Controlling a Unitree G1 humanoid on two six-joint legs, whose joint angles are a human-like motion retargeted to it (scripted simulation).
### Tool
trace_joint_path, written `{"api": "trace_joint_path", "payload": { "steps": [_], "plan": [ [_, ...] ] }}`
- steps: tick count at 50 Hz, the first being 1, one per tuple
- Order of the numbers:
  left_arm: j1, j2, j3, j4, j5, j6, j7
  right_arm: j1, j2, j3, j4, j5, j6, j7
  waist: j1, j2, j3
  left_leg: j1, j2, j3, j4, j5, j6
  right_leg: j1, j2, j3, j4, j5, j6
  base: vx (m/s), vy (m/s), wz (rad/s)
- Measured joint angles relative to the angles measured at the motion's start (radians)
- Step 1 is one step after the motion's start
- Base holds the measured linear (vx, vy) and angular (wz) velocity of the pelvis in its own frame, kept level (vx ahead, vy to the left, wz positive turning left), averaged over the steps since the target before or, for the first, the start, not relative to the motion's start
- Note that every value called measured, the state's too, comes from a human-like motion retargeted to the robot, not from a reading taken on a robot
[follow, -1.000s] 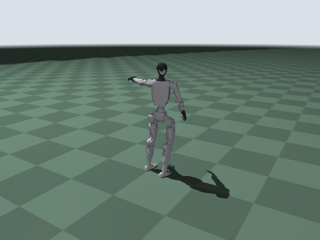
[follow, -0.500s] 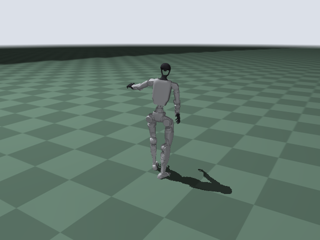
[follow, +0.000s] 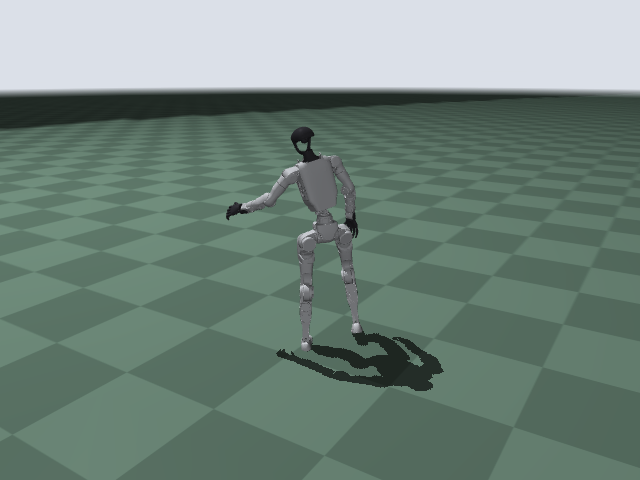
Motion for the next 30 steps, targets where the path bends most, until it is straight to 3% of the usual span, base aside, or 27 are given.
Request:
{"api": "trace_joint_path", "payload": {
  "steps": [8, 15, 19, 25, 30],
  "plan": [
    [0.073, -0.138, -0.015, 0.061, -0.098, -0.047, 0.032, 0.051, -0.025, -0.052, 0.020, -0.014, 0.011, 0.013, -0.034, -0.035, 0.046, 0.009, -0.031, -0.263, -0.008, -0.025, 0.017, 0.127, -0.048, 0.304, -0.525, 0.065, 0.153, 0.23, -0.35, 1.76],
    [0.195, -0.229, 0.055, 0.274, -0.141, -0.072, 0.059, 0.015, -0.045, -0.108, -0.014, -0.024, -0.021, -0.034, -0.031, -0.023, 0.032, -0.004, -0.006, -0.361, 0.002, -0.060, 0.015, 0.171, -0.093, 0.303, -0.627, 0.049, 0.209, 0.16, -0.50, 0.71],
    [0.276, -0.274, 0.143, 0.408, -0.160, -0.053, 0.078, -0.028, -0.053, -0.116, -0.038, -0.029, -0.036, -0.086, -0.020, 0.008, 0.035, -0.053, 0.008, -0.229, 0.145, -0.055, 0.012, 0.198, -0.055, 0.267, -0.611, 0.026, 0.213, 0.09, -0.54, 0.17],
    [0.419, -0.382, 0.224, 0.508, -0.269, -0.044, 0.052, -0.098, -0.078, -0.131, -0.066, -0.018, -0.051, -0.122, -0.039, 0.058, 0.030, -0.182, 0.027, 0.236, 0.457, -0.125, 0.069, 0.197, 0.012, 0.242, -0.558, 0.008, 0.214, 0.07, -0.41, 0.13],
    [0.530, -0.473, 0.234, 0.540, -0.264, -0.078, 0.046, -0.097, -0.075, -0.171, -0.084, -0.008, -0.086, -0.143, -0.030, 0.087, 0.011, -0.130, -0.082, 0.385, 0.354, -0.190, 0.064, 0.229, 0.063, 0.231, -0.595, 0.011, 0.231, 0.09, -0.23, -0.04]
  ]
}}
